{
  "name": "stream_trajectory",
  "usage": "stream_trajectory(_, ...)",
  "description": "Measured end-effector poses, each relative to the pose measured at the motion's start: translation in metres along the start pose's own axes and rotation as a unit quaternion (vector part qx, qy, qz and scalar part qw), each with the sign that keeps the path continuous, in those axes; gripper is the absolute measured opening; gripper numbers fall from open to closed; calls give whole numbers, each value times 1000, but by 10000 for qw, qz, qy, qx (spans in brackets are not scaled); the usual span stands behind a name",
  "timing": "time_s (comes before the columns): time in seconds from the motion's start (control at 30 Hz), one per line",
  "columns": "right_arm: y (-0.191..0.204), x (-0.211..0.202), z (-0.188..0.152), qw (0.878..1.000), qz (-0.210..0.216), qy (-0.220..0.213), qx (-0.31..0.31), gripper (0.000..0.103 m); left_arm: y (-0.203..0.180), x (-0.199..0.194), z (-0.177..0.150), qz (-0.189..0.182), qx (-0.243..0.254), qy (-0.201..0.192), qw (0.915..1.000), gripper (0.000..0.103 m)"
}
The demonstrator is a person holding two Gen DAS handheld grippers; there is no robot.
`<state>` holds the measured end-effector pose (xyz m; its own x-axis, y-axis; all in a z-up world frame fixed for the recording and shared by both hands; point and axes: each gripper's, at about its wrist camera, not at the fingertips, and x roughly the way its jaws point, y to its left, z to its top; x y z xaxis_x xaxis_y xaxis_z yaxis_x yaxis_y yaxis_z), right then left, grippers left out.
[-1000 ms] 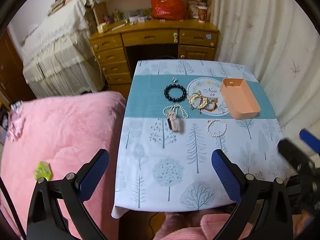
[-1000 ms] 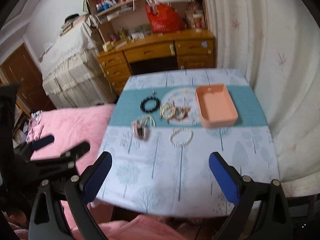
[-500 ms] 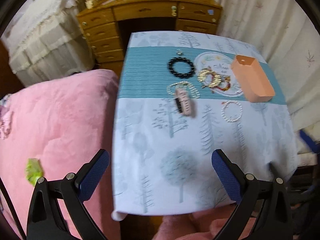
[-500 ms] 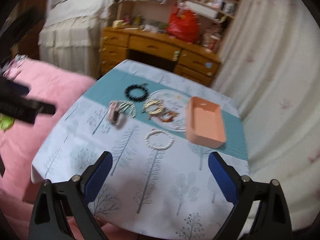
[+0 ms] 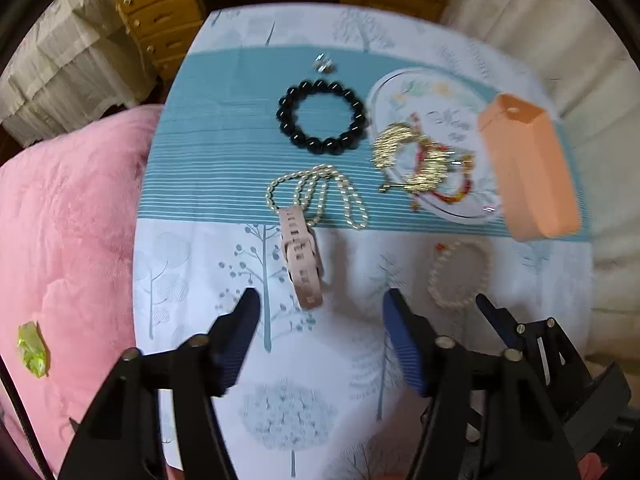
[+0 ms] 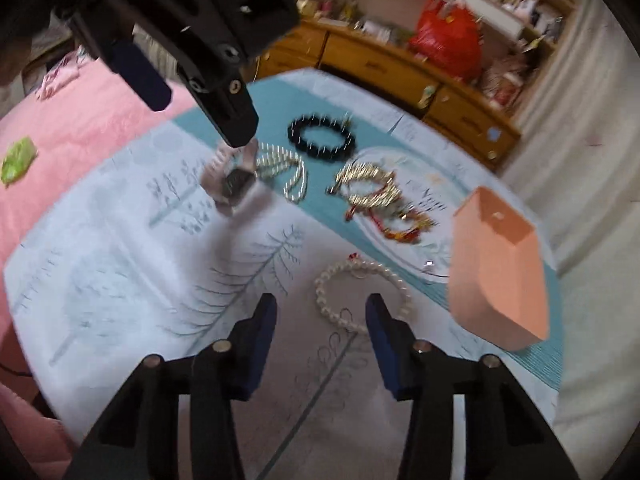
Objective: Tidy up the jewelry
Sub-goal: 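Grasp the pink-strapped smartwatch with the left tool while the right tool grasps the pearl bracelet, then carry the watch and pearl bracelet into the pink box and open both tools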
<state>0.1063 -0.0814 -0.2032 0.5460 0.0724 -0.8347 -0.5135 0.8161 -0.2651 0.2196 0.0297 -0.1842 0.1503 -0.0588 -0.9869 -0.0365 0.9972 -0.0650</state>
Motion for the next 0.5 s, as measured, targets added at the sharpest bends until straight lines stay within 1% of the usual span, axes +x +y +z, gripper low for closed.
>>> stream_trajectory(0.03, -2, 9, 0, 9999, 40, 92, -31, 41, 0, 7, 4, -6, -60, 65, 10000, 59)
stream_trajectory(0.1, -7, 24, 1, 9995, 131, 302, 27, 30, 2, 18, 12, -13, -155, 166, 9997, 50)
stream_trajectory(0.13, -11, 26, 2, 9992, 275, 236, 155, 29, 2, 22, 14, 1, -174, 202, 9996, 47)
stream_trajectory(0.17, -14, 26, 3, 9987, 387, 211, 237, 27, 3, 25, 16, 6, -186, 246, 9995, 40)
stream_trajectory(0.2, -15, 29, 4, 9983, 458, 258, 235, 24, 5, 30, 18, 16, -208, 296, 9993, 28)
stream_trajectory(0.23, -16, 30, 5, 9979, 563, 236, 198, 21, 6, 33, 19, 42, -227, 328, 9992, 21)
stream_trajectory(0.27, -16, 31, 5, 9974, 650, 258, 174, 12, 8, 35, 19, 50, -246, 358, 9990, 17)
stream_trajectory(0.3, -15, 31, 5, 9964, 781, 270, 206, 7, 10, 37, 20, 30, -270, 372, 9989, 17)
stream_trajectory(0.4, -22, 33, 7, 9927, 978, 435, 559, 7, 15, 35, 21, -161, -347, 344, 9987, 17)
stream_trajectory(0.5, -36, 35, 9, 9834, 1288, 614, 1120, 7, 18, 28, 21, -210, -303, 277, 9989, 17)
